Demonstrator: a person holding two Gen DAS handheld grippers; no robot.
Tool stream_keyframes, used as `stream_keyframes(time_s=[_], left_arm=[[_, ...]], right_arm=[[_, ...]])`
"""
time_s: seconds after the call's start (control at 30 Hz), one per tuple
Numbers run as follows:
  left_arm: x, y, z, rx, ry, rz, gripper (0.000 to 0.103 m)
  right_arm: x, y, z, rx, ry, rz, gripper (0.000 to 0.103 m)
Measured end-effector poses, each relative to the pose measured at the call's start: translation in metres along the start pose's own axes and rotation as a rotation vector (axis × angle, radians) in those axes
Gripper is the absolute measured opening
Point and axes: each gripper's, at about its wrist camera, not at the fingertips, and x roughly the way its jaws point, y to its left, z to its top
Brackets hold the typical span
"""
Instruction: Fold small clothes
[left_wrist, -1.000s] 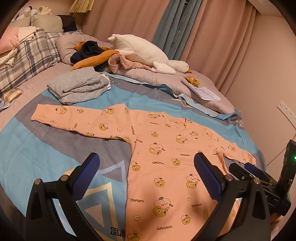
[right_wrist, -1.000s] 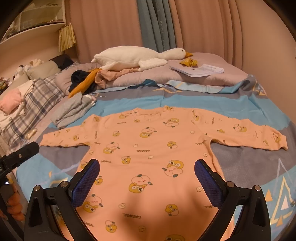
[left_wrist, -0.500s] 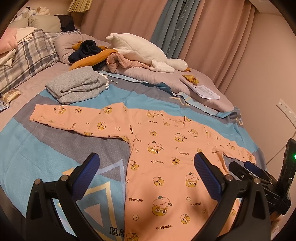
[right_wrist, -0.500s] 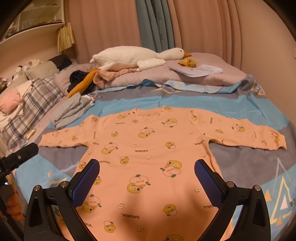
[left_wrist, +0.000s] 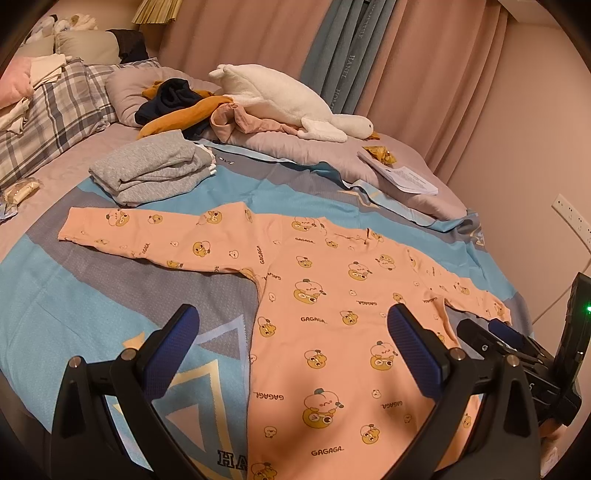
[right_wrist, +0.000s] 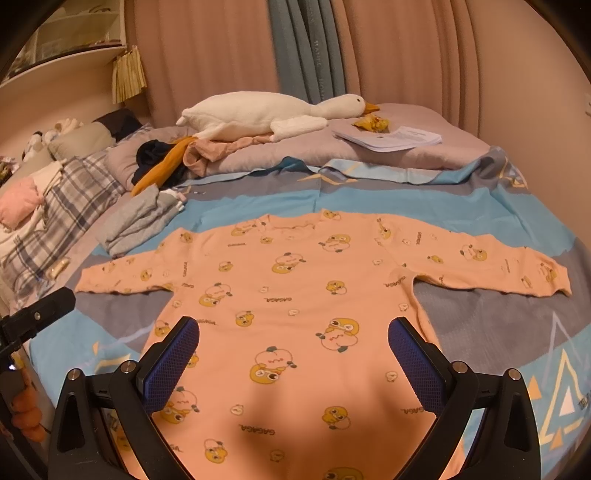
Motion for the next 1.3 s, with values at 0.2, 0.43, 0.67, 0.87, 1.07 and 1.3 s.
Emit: stream_keyframes(time_s=[0.2, 0.43, 0.67, 0.87, 1.07, 1.3], left_arm=[[0.0001, -0.0004, -0.0003, 0.001, 0.001, 0.000, 0.102], [0.0004, -0.0021, -0.0027, 0.006, 0.006, -0.002, 0.102], [0.0014, -0.0034, -0.0024, 0.006, 0.010, -0.003, 0.102], [0.0017, -0.0035, -0.0023, 0.007, 0.015, -0.001, 0.102], [0.0016, -0.0035, -0.0023, 0.009, 0.011, 0.000, 0.102], [0.0017, -0.0046, -0.0009, 0.011, 0.016, -0.004, 0.102]], right_arm=[[-0.0001, -0.0007, -0.0002, 0.001, 0.000, -0.001, 0.102], [0.0000, -0.0010, -0.0003, 0.000, 0.000, 0.000, 0.102], [-0.0002, -0.0011, -0.0002, 0.001, 0.000, 0.000, 0.102], [-0.0003, -0.0023, -0.0008, 0.002, 0.000, 0.000, 0.102], [-0.0004, -0.0033, -0.0011, 0.001, -0.003, 0.000, 0.102], [-0.0007, -0.0035, -0.0010, 0.002, -0.004, 0.000, 0.102]])
